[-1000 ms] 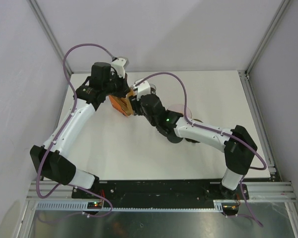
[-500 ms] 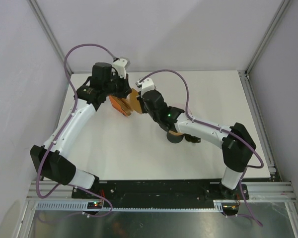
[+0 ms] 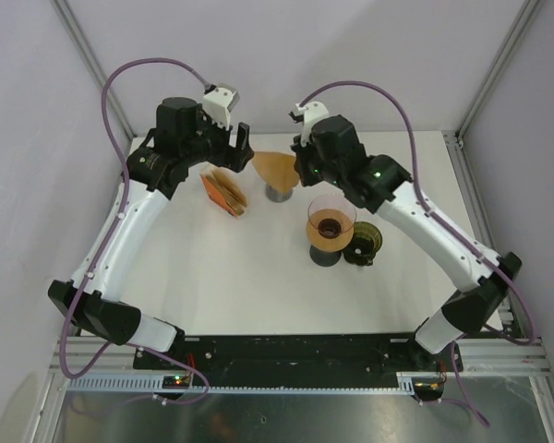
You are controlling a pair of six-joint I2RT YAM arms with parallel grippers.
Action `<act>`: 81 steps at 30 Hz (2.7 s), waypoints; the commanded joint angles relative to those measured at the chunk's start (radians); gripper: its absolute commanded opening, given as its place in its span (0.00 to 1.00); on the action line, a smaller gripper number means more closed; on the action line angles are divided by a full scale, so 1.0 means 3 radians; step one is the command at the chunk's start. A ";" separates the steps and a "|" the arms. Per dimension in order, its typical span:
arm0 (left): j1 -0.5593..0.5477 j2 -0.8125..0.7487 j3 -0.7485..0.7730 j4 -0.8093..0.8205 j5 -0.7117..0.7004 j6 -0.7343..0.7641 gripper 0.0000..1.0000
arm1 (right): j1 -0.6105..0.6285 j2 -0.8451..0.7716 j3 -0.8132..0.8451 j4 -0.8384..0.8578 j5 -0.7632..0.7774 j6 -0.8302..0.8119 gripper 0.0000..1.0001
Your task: Place the coffee filter in the dripper
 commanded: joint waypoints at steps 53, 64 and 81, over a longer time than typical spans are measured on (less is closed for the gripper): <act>-0.0629 0.0351 0.0033 -0.0154 0.0752 -0.0082 0.83 | -0.0680 0.0330 0.0480 -0.2273 -0.0677 -0.0441 0.00; -0.0815 0.0758 0.0237 -0.0150 0.0913 -0.0358 0.73 | -0.0700 0.0156 0.0117 -0.2028 -0.0666 -0.0377 0.00; -0.0938 0.0975 0.0242 -0.0157 0.0885 -0.0331 0.43 | -0.0734 -0.0025 0.0008 -0.1814 -0.0587 -0.0356 0.37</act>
